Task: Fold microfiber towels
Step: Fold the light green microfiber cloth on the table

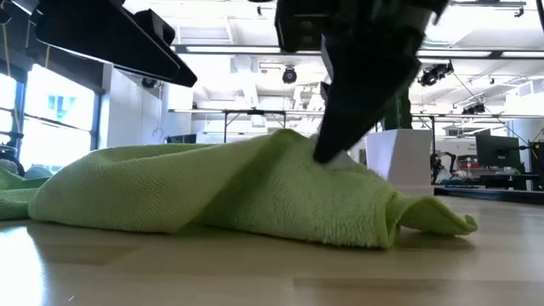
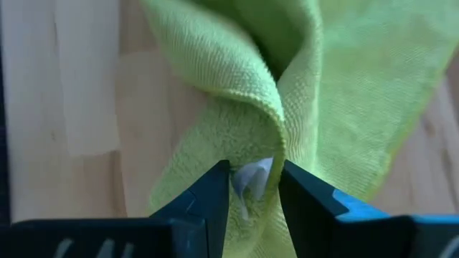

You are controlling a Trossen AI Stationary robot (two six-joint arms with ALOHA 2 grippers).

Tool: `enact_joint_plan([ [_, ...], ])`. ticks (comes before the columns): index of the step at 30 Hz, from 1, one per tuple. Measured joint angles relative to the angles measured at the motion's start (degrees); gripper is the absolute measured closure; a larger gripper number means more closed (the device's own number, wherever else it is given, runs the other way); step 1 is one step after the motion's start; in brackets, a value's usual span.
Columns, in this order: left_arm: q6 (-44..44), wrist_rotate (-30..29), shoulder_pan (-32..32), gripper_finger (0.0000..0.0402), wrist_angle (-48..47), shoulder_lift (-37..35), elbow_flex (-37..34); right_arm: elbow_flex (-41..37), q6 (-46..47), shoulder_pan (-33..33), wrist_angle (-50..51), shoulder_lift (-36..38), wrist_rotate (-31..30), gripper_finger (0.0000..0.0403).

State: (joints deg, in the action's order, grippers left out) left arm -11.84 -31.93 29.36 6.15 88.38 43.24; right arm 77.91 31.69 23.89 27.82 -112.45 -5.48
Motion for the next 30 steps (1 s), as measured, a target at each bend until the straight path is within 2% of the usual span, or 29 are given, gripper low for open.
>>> enact_joint_plan([
  [5,-0.02,0.2,0.0,0.0243,-0.37,0.0,0.0,-0.04,-2.78,1.04,0.17,-0.82,0.0,0.029],
  [12,-0.11,0.29,0.0,0.0243,-0.35,0.0,0.0,-0.04,-1.66,3.21,-1.65,-0.71,2.67,0.029],
  [19,-0.02,0.17,-0.73,0.0243,-0.35,-0.02,0.0,0.0,-0.66,4.51,0.06,-0.28,0.92,0.029],
  [30,0.0,-0.01,-0.94,0.0243,-0.48,-0.04,0.0,0.02,-1.1,5.73,-11.07,-0.28,0.94,0.029],
])
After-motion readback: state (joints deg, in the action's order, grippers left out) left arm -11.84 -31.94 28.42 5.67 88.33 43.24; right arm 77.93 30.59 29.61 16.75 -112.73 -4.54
